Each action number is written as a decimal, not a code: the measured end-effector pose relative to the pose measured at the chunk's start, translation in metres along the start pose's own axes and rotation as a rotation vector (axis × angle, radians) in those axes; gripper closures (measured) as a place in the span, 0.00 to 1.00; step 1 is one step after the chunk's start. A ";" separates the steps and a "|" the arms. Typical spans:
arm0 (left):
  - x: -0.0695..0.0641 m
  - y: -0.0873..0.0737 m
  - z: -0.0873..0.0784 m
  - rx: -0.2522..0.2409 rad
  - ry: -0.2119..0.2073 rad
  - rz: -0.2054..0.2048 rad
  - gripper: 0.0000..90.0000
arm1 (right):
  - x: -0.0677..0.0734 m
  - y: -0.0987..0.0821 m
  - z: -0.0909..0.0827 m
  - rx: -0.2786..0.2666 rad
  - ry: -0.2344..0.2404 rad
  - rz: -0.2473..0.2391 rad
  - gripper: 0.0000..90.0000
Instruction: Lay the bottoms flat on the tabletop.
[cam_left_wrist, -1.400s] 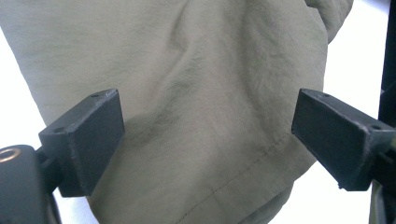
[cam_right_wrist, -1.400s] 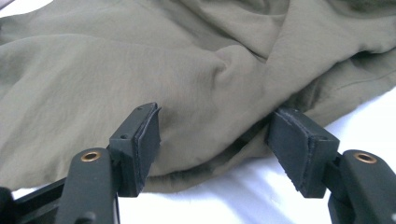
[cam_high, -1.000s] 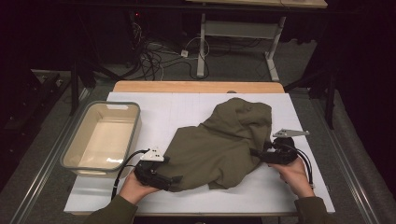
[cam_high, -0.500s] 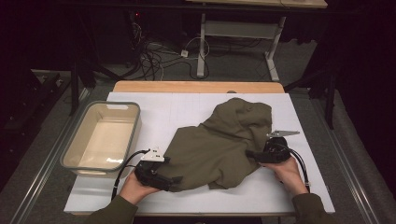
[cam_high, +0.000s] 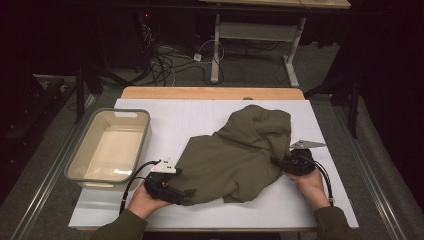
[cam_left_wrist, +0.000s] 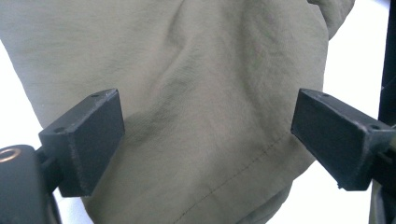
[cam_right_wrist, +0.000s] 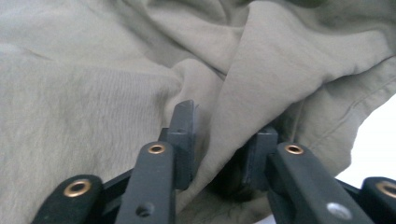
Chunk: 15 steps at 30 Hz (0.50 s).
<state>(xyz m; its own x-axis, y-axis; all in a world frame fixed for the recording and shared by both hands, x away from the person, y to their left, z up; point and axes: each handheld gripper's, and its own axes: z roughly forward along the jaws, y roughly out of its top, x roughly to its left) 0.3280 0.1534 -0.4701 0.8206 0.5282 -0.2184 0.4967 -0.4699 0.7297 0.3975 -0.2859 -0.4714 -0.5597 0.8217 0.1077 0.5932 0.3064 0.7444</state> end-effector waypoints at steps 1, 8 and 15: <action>0.000 0.000 0.000 0.000 0.000 0.000 0.10 | 0.000 0.000 -0.001 -0.005 -0.003 0.003 0.81; 0.000 0.000 0.000 0.000 0.000 0.000 0.10 | -0.001 0.001 -0.004 -0.012 0.001 -0.002 0.96; 0.000 0.000 0.000 0.001 -0.001 0.000 0.10 | 0.001 0.000 -0.005 -0.029 0.004 -0.028 0.98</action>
<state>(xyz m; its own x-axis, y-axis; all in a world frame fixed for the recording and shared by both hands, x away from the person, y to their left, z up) 0.3280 0.1533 -0.4702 0.8210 0.5274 -0.2188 0.4969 -0.4711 0.7288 0.3939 -0.2880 -0.4681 -0.5783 0.8109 0.0896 0.5606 0.3151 0.7658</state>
